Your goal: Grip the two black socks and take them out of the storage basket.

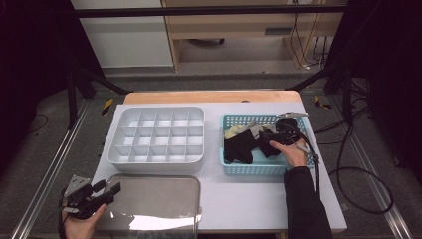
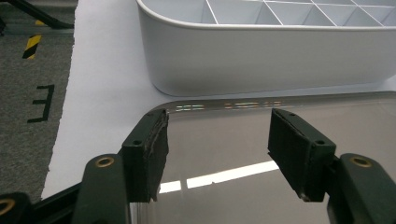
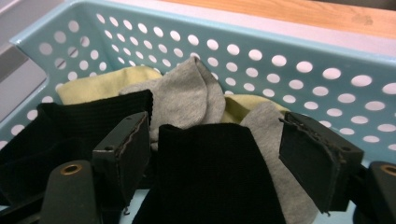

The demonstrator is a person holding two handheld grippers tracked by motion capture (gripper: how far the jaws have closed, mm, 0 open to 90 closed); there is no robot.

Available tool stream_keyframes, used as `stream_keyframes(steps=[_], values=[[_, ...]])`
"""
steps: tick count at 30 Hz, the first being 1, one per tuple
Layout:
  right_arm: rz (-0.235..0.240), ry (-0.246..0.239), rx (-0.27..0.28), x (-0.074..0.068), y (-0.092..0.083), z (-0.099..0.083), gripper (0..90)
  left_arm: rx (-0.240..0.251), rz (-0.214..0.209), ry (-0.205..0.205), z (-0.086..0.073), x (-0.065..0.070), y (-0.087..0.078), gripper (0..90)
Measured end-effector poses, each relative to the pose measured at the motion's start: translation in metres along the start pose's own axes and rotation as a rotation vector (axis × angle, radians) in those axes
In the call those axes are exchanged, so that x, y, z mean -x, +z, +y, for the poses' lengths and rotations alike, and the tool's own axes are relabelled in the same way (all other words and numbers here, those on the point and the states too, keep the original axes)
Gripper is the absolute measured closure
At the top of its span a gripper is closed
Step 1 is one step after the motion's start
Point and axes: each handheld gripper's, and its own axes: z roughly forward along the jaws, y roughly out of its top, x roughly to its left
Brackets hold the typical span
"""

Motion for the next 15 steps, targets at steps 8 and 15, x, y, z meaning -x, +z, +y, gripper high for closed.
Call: stream_keyframes(steps=[8,15], values=[[0.009,0.002,-0.030,-0.0007,0.0057,-0.0018,41.6,-0.001,0.000,0.000,-0.0001,-0.0007,-0.0002,38.2],[0.007,-0.011,-0.062,0.0001,0.0083,-0.0024,61.4,0.000,0.001,-0.001,-0.0002,-0.0012,-0.0006,38.6]])
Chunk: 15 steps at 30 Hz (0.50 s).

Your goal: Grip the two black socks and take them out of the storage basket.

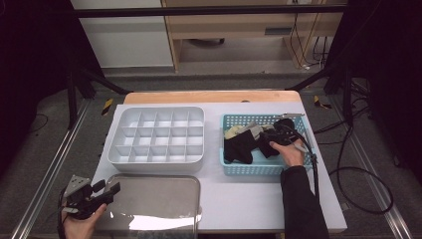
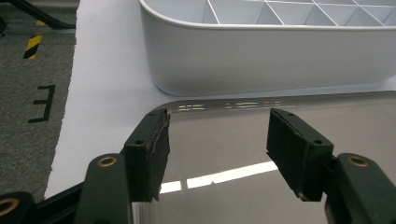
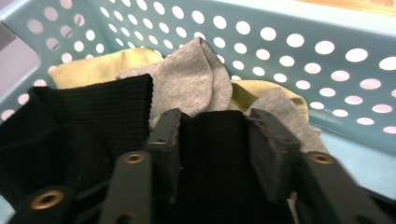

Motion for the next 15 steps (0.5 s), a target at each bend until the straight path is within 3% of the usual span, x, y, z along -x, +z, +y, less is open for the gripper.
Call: stream_keyframes(steps=[5,9,15], values=[[0.015,0.009,-0.007,0.002,-0.002,0.000,74.6,0.000,0.000,0.000,0.000,-0.001,0.000,38.8],[0.022,0.015,0.006,0.003,-0.004,0.001,76.2,0.002,0.001,0.000,0.000,0.000,-0.001,39.0],[0.038,0.005,0.067,0.001,-0.012,0.004,76.4,0.003,0.000,0.000,0.000,0.000,-0.001,39.2]])
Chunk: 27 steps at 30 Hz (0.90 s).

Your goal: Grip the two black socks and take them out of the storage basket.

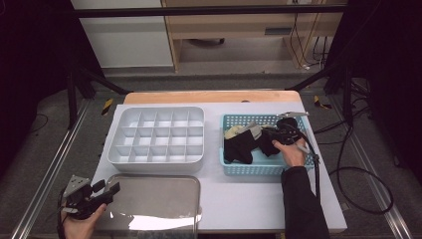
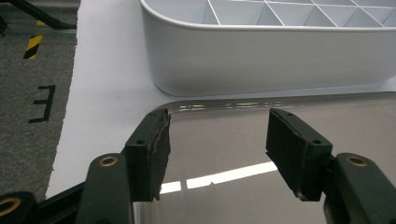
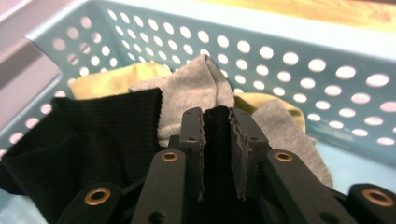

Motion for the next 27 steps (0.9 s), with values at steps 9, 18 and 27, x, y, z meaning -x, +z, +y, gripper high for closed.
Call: stream_keyframes(steps=[9,18,27], values=[[0.035,0.006,0.097,-0.004,-0.024,0.008,76.6,0.000,-0.007,0.003,0.000,0.002,0.001,39.6],[0.056,-0.028,0.186,-0.016,-0.050,0.019,76.7,0.001,-0.010,0.005,0.000,0.004,0.001,39.8],[0.079,-0.064,0.242,-0.032,-0.075,0.022,76.6,0.006,-0.013,0.002,0.001,0.004,-0.001,39.8]])
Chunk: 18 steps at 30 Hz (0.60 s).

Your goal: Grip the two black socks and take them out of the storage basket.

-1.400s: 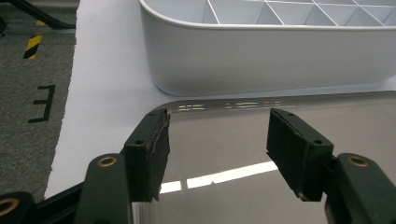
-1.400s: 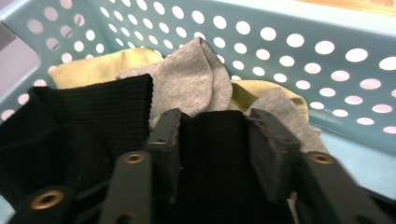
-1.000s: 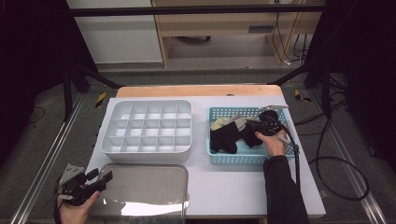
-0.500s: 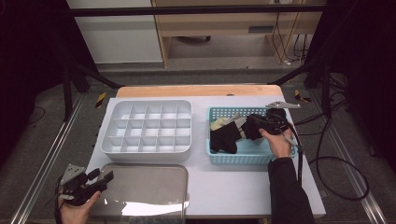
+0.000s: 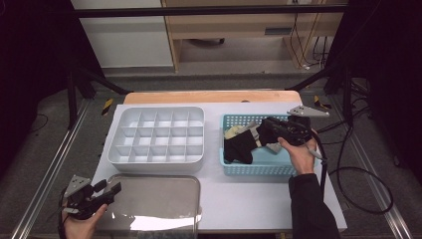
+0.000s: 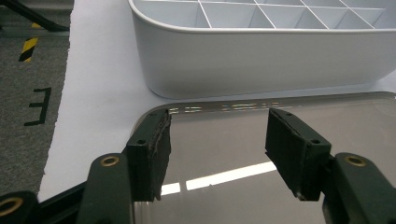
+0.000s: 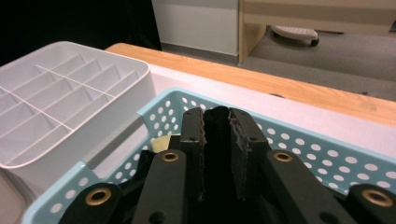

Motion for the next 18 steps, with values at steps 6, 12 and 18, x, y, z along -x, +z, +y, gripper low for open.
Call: stream_keyframes(steps=[6,12,18], values=[[0.026,-0.015,0.032,-0.009,-0.021,0.004,76.6,0.004,0.000,0.001,0.000,0.000,-0.001,39.9],[0.049,-0.047,0.056,-0.026,-0.043,0.004,76.6,0.002,-0.005,0.005,0.001,0.002,-0.001,39.9],[0.077,-0.068,0.067,-0.043,-0.058,0.002,76.5,0.001,-0.007,0.006,0.001,0.002,-0.001,40.1]])
